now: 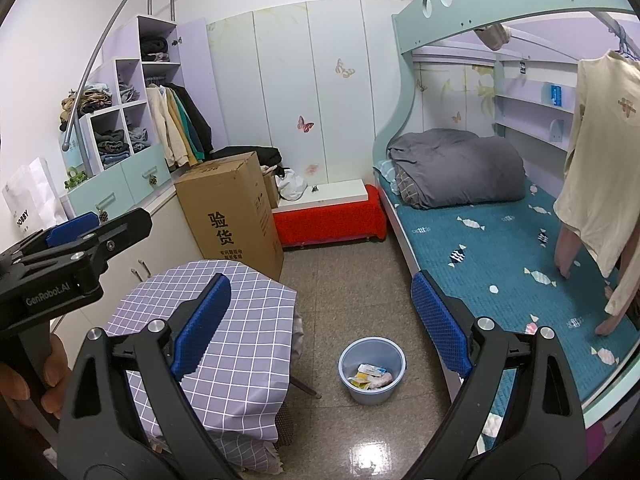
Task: Collect trash
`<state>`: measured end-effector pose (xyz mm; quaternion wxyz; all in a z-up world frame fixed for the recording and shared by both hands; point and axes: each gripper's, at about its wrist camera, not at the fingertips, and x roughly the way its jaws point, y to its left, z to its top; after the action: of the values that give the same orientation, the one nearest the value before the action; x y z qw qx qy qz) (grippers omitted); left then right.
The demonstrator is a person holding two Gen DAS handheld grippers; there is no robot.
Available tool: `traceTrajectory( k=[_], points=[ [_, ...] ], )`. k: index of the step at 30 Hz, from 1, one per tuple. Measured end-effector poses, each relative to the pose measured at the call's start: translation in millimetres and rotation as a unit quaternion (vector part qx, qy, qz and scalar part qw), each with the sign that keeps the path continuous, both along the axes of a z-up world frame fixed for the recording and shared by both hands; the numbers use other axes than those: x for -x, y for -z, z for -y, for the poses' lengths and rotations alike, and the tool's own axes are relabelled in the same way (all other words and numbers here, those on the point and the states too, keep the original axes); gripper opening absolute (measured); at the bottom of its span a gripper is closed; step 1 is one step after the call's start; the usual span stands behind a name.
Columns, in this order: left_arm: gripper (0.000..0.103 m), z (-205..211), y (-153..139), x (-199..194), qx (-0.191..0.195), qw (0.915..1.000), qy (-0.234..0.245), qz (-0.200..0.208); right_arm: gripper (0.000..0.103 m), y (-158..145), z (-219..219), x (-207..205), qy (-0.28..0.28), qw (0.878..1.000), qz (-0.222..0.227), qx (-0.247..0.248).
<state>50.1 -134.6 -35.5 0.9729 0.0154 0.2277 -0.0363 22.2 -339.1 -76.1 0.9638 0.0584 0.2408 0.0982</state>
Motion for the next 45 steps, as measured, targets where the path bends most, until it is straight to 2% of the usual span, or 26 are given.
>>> traceTrajectory(
  k=[45],
  points=[
    [0.095,-26.6,12.8,-14.6,-0.001,0.9999,-0.006,-0.014,0.090,7.6,-14.4,-21.7,-0.010,1.000,-0.019,0.001]
  ],
)
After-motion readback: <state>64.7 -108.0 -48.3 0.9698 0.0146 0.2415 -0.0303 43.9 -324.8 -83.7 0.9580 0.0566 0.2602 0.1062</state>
